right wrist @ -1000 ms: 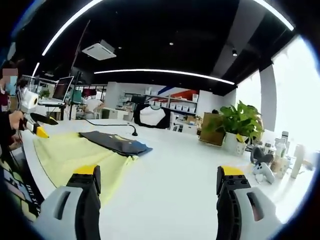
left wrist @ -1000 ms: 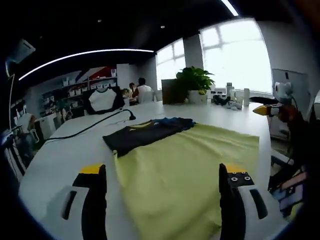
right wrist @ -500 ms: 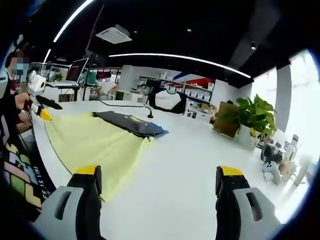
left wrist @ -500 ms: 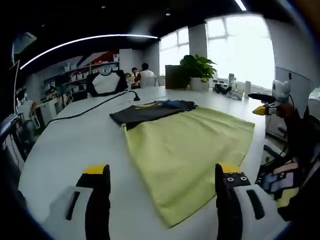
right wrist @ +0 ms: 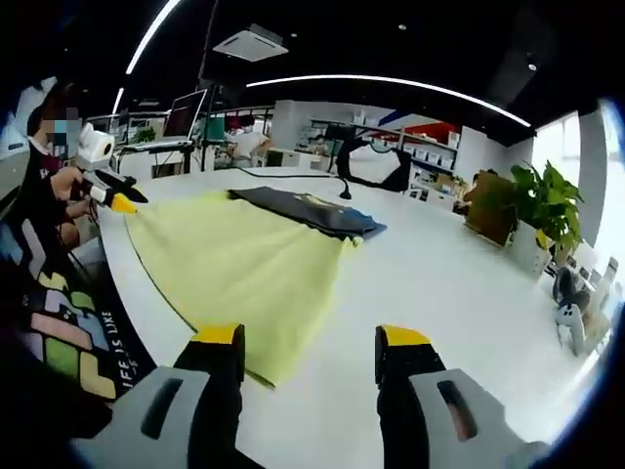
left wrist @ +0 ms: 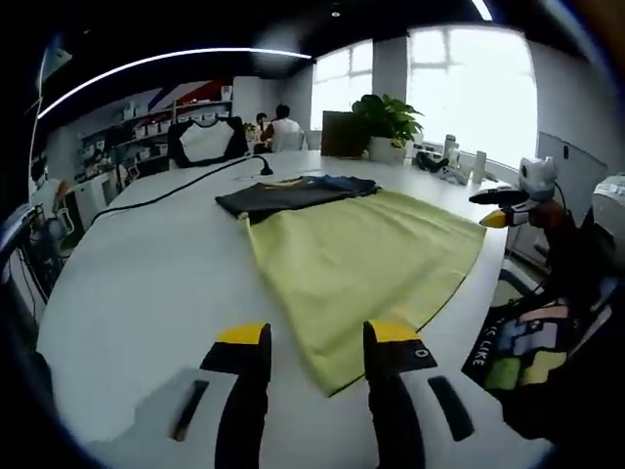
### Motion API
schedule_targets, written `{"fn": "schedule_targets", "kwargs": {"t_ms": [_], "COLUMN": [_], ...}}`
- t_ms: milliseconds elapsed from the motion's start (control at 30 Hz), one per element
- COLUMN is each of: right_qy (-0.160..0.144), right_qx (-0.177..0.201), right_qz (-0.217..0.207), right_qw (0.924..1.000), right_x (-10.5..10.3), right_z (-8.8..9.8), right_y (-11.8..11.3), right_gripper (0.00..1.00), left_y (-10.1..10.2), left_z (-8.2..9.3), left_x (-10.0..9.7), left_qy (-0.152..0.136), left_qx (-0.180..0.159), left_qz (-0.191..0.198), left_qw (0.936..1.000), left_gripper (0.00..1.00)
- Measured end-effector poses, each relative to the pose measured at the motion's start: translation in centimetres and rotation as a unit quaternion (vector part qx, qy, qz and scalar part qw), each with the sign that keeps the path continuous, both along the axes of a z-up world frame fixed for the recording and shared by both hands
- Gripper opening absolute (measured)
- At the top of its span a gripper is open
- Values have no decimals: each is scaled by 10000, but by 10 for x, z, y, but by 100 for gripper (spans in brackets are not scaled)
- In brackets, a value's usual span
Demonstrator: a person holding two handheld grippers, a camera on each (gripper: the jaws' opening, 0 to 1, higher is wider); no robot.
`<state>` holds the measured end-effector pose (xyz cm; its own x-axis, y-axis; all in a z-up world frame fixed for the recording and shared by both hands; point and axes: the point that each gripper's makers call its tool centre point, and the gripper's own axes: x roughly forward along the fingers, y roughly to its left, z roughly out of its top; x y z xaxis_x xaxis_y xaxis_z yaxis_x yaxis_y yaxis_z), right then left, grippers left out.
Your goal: Fold the garment on the visible template until the final outline fits inside the template.
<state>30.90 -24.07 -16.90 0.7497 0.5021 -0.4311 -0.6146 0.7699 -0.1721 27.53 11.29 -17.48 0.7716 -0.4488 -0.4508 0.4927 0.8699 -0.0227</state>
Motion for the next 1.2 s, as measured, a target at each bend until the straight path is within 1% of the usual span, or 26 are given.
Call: {"fn": "schedule_targets", "kwargs": {"t_ms": [33,67,100,167,200,267,300,333,367,433,467,500,533,567,633,667,733,800,833,867,900,933,1000,1067,1133,1200], "right_qy": [77,159,206,252,291,400,414,403,409,599,613,605,614,645,690,694,751,751,763,787,735,741,893,899,848,806], "right_qx": [53,16,-57,-124,-139,-306,-507,-497,-469,-369,-313,-327,-321,-294,-269,-271,-272,-277,-260,-252,-346,-354,-136,-195,-234,-296], "right_qz": [-51,-19,8,4,-3,-8,48,26,17,14,-3,3,26,10,65,84,158,178,170,160,98,101,41,84,104,138], "right_qw": [9999,9999,9998,9996,9995,9987,9978,9979,9981,9975,9976,9976,9976,9975,9972,9972,9967,9966,9966,9965,9966,9966,9959,9957,9961,9962], "right_x": [0,-1,-3,-4,-5,-8,-11,-11,-11,-13,-12,-13,-13,-14,-15,-16,-19,-19,-20,-20,-19,-20,-23,-24,-25,-26], "right_z": [-1,-4,-7,-9,-10,-14,-16,-16,-16,-19,-19,-19,-19,-19,-20,-20,-21,-21,-21,-21,-20,-20,-19,-19,-17,-15], "right_y": [0,1,1,1,0,-2,-3,-2,-1,-1,0,0,0,0,2,3,6,7,6,6,2,1,2,1,0,-1], "right_gripper": [45,44,42,37,34,30,29,29,29,24,24,23,22,21,18,16,11,10,8,5,0,0,0,0,0,0], "left_y": [1,0,-2,-3,-4,-3,-3,-2,0,0,1,-1,-4,-3,-3,-3,-2,-1,0,1,1,3,3,2,2,3], "left_z": [0,-2,-5,-4,-4,-5,-6,-6,-6,-9,-11,-13,-9,-11,-11,-11,-11,-10,-9,-8,-8,-7,-4,-2,0,1], "left_x": [0,-2,-5,-5,-6,-6,-6,-6,-5,-5,-6,-6,-5,-7,-6,-5,-6,-9,-9,-11,-11,-11,-12,-13,-13,-13], "left_qy": [-21,11,120,94,108,187,199,194,189,212,286,315,188,275,280,248,282,403,423,414,405,406,440,419,397,398], "left_qx": [49,93,125,87,34,-107,-113,-105,-111,-109,-157,-168,-203,-211,-251,-264,-314,-449,-458,-474,-489,-526,-627,-650,-640,-700], "left_qz": [-15,-52,-123,-110,-120,-55,-65,-66,25,-34,5,-20,-100,-45,-46,-16,18,32,34,42,48,71,87,53,33,4], "left_qw": [10000,9999,9998,9999,9999,9998,9997,9997,9998,9997,9995,9994,9996,9994,9993,9993,9991,9982,9980,9980,9980,9978,9970,9970,9972,9968], "left_gripper": [32,32,33,31,28,25,25,25,25,24,24,22,20,19,17,14,7,7,6,6,6,6,5,5,4,4]}}
